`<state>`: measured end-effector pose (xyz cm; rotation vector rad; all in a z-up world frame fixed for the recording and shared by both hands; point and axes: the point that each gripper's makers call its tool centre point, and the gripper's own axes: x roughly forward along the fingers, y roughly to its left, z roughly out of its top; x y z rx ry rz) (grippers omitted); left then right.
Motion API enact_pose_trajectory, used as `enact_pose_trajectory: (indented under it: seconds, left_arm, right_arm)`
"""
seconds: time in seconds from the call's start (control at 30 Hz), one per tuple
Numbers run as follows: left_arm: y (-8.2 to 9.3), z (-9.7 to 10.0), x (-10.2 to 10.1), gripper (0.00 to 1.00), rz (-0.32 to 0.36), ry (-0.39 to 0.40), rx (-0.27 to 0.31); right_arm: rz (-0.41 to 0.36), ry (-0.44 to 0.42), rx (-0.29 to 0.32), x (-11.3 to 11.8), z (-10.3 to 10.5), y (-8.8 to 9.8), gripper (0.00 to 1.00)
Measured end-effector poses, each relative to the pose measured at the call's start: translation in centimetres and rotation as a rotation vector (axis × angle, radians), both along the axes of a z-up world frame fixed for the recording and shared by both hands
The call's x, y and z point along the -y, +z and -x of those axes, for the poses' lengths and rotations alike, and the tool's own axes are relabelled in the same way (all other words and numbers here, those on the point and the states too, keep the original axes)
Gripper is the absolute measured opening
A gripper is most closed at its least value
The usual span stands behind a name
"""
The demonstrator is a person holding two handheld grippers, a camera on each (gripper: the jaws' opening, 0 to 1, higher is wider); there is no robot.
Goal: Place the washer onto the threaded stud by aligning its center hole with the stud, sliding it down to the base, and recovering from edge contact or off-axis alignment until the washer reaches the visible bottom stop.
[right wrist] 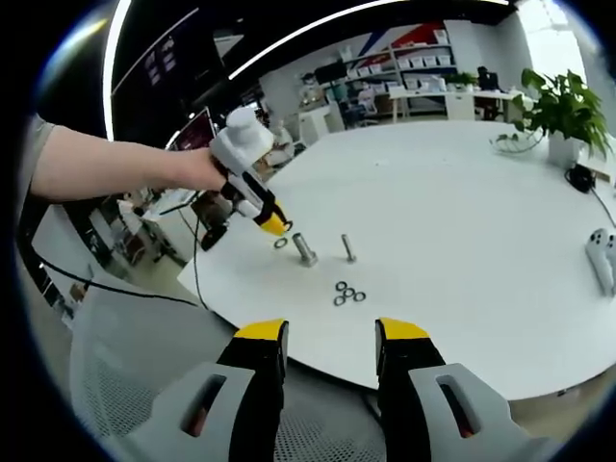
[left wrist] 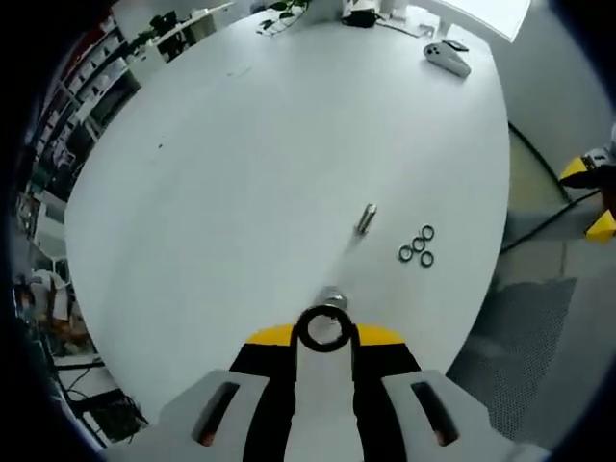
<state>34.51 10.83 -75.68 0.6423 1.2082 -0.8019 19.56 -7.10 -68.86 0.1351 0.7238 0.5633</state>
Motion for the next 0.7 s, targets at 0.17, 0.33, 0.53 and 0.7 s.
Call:
enact_pose_trajectory:
  seconds: [0.17,0.33,0.53,0.7]
  left_arm:
    - [-0.4,-0.1,0.8,0.19,-0.019,-0.031,-0.007]
    - [-0.8,0.0,1.0,0.19,-0.035,-0.039,-0.026]
    - [-1.5,-0.2,0.8,0.19,-0.067,-0.074,-0.038]
    - [-2.0,0.0,0.9,0.19,-0.084,-0.099,-0.05]
  right_arm:
    - [-0.004,-0.005,0.001,0.0,0.0,0.1,0.38]
    - [-0.006,-0.005,0.002,0.0,0.0,0.1,0.38]
    - [-0.021,-0.007,0.011,-0.1,-0.1,0.4,0.38]
    - [-0.018,-0.008,0.009,-0.1,-0.1,0.3,0.38]
